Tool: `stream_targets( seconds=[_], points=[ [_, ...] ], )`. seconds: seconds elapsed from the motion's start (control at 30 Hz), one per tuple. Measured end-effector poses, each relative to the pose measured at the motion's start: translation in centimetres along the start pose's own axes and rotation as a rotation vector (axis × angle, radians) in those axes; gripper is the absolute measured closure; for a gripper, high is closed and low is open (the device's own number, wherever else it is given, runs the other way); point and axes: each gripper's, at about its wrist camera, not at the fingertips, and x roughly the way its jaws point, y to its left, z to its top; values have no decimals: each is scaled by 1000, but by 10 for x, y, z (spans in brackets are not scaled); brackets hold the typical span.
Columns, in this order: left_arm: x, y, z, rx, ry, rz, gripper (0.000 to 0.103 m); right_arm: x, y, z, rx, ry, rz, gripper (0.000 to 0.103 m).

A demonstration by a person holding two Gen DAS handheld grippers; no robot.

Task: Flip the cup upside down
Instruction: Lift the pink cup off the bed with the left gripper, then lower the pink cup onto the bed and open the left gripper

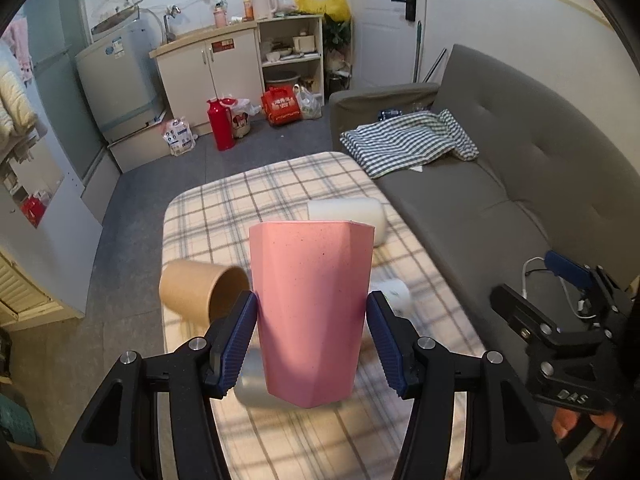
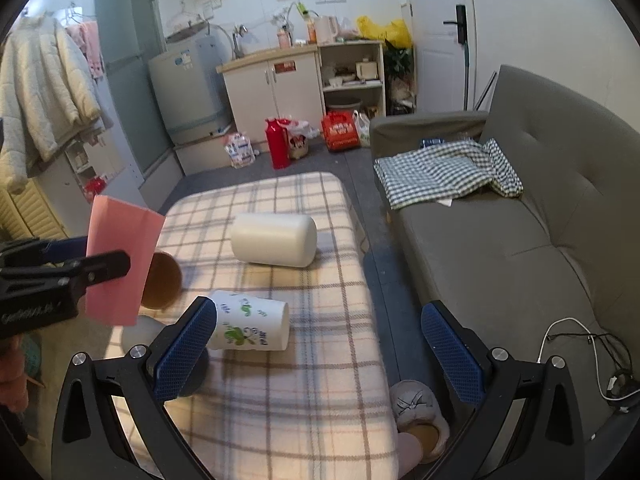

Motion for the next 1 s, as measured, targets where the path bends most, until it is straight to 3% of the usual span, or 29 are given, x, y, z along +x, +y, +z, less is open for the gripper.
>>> stream_targets(
  seconds=[0.3,0.67,1.0],
  points=[
    [-25,-16,-66,-37,24,-19,45,-40,14,-38,-42,-16,0,0],
    [19,-19,-136,-109,153,-65,45,-35,16,-89,-71,71,-23,0],
    [46,-22,-146,-114,165,-71,45,-16,25,-93,-107,114,-42,0]
  ],
)
